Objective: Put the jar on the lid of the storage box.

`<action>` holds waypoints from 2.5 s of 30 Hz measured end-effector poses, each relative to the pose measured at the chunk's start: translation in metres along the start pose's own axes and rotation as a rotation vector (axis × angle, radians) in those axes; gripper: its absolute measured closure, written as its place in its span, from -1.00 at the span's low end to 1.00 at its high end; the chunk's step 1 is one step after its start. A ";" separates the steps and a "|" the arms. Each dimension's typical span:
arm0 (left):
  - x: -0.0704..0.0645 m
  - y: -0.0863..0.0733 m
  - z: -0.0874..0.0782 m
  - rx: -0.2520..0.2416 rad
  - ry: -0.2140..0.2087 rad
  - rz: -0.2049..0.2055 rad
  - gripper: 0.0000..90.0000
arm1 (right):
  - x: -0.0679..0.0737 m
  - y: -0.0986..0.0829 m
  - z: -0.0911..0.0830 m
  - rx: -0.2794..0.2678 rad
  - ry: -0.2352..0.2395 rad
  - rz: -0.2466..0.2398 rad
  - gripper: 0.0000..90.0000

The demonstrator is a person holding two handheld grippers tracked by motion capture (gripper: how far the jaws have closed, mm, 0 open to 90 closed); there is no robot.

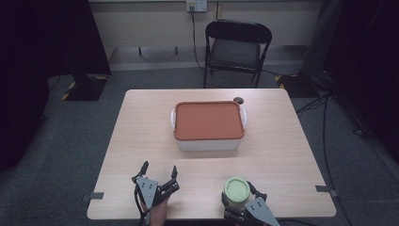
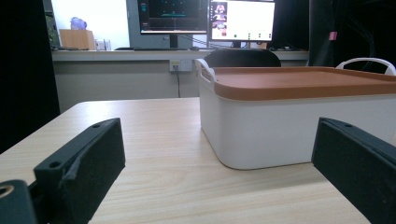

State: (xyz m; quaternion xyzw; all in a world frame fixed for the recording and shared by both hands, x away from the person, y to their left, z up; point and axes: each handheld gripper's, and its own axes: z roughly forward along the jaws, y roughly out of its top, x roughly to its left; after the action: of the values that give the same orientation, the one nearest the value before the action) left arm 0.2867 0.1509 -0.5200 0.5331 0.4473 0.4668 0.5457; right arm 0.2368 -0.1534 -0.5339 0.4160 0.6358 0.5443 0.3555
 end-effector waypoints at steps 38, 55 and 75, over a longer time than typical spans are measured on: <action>0.000 0.000 0.000 0.000 0.000 0.001 -0.95 | -0.004 0.001 -0.002 0.024 -0.003 0.048 -0.76; 0.000 0.000 0.000 0.000 0.000 0.001 -0.95 | -0.002 0.007 -0.004 0.012 0.000 0.042 -0.76; 0.000 0.000 0.000 0.000 0.000 0.000 -0.95 | 0.002 0.013 -0.004 0.002 0.003 0.036 -0.76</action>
State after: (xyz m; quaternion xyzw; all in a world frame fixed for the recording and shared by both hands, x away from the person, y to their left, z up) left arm 0.2868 0.1509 -0.5200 0.5331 0.4472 0.4669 0.5457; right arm 0.2344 -0.1524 -0.5200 0.4269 0.6295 0.5505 0.3442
